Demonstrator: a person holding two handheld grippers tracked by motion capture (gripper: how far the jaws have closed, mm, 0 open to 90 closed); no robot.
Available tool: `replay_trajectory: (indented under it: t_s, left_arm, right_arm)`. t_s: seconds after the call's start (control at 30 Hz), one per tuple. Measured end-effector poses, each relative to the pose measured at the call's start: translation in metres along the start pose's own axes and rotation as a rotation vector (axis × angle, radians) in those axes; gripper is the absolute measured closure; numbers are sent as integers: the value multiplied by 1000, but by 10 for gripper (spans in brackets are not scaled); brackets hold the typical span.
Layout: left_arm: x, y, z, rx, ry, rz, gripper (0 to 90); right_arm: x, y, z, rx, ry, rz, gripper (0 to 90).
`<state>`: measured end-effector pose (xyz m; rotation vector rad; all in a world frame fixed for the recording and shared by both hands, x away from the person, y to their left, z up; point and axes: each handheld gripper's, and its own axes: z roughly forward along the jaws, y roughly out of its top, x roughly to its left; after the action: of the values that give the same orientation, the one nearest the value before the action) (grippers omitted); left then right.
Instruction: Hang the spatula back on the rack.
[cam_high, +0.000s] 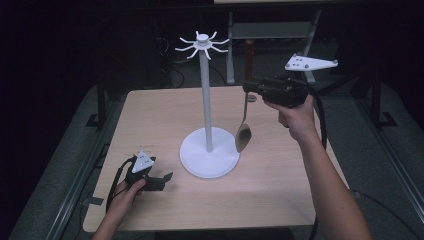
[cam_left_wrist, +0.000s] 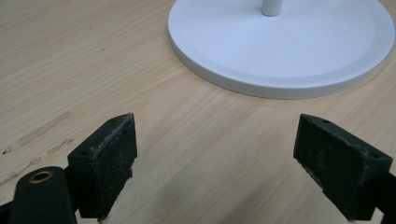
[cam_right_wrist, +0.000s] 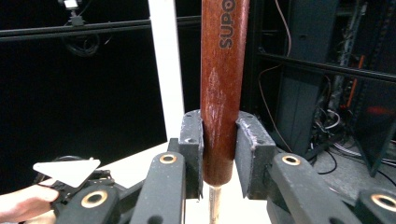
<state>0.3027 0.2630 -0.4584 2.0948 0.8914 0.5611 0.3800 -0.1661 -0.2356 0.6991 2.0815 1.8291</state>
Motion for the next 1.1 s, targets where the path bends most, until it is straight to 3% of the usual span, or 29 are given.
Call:
replay_trajectory:
  t_s: [0.47,1.1]
  left_arm:
    - [0,0,0,-2,-1,1,128]
    - [0,0,-1,-2,-2,1,128]
  right_arm:
    - [19,10,13,-10,61,-33,739]
    - [23,10,30,10,71,-44,738]
